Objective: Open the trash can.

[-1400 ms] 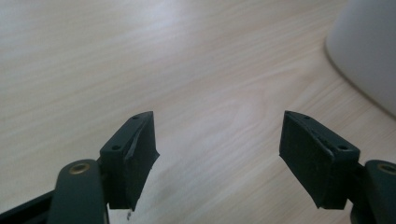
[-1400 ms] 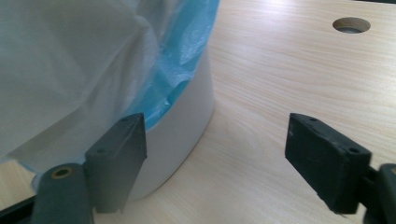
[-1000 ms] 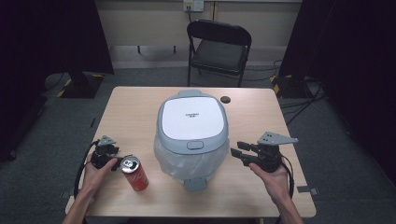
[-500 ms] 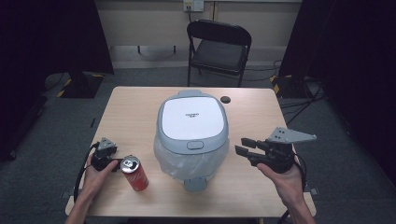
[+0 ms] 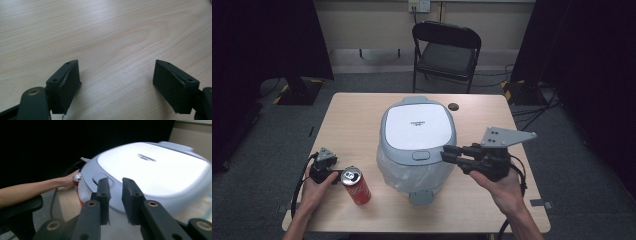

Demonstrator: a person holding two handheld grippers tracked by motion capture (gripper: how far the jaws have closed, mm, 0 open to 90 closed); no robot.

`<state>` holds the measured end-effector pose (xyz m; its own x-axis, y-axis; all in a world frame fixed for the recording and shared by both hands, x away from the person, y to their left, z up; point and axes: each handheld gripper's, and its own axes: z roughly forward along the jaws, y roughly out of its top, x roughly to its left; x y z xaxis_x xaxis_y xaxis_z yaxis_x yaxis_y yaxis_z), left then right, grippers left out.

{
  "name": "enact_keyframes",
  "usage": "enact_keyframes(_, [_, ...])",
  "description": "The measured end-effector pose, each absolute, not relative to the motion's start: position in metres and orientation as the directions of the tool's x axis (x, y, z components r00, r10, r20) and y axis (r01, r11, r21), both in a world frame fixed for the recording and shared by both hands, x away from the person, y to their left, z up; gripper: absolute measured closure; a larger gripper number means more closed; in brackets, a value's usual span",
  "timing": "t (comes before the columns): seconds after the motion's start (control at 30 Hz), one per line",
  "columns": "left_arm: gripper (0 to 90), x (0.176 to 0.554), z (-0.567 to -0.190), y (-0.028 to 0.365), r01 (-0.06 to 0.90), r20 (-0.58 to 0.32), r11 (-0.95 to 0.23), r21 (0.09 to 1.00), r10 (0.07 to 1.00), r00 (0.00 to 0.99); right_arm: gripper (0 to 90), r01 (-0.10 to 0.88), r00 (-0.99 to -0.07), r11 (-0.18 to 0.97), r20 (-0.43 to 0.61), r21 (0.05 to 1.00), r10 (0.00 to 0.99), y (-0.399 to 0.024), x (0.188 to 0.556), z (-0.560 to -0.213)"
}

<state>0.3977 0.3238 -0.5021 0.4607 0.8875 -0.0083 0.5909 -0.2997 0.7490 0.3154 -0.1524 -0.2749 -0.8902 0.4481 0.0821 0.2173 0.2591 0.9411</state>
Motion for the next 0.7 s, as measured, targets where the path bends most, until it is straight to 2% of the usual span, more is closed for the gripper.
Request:
enact_keyframes(0.13, [21.2, 0.398, -0.502, 0.324, 0.591, -0.008, -0.300, 0.749, 0.887, 0.461, 83.6, 0.205, -0.912, 0.309, 0.067, 0.929, 0.404, -0.123, 0.323, -0.277])
enact_keyframes(0.27, [21.2, 0.398, -0.502, 0.324, 0.591, -0.009, -0.300, 0.749, 0.887, 0.461, 85.5, 0.200, -0.917, 0.329, 0.058, 0.923, 0.395, -0.113, 0.325, -0.278])
enact_keyframes(0.43, [21.1, 0.398, -0.502, 0.324, 0.590, -0.006, -0.303, 0.749, 0.887, 0.462, 90.0, 0.209, -0.914, 0.346, 0.057, 0.915, 0.401, -0.109, 0.328, -0.282])
enact_keyframes(0.57, [21.1, 0.398, -0.502, 0.324, 0.590, -0.009, -0.300, 0.750, 0.887, 0.463, 90.0, 0.233, -0.917, 0.325, 0.097, 0.916, 0.386, -0.111, 0.328, -0.285])
enact_keyframes(0.7, [21.1, 0.399, -0.502, 0.325, 0.589, -0.004, -0.304, 0.749, 0.886, 0.463, 90.0, 0.223, -0.908, 0.320, 0.076, 0.921, 0.413, -0.112, 0.326, -0.285])
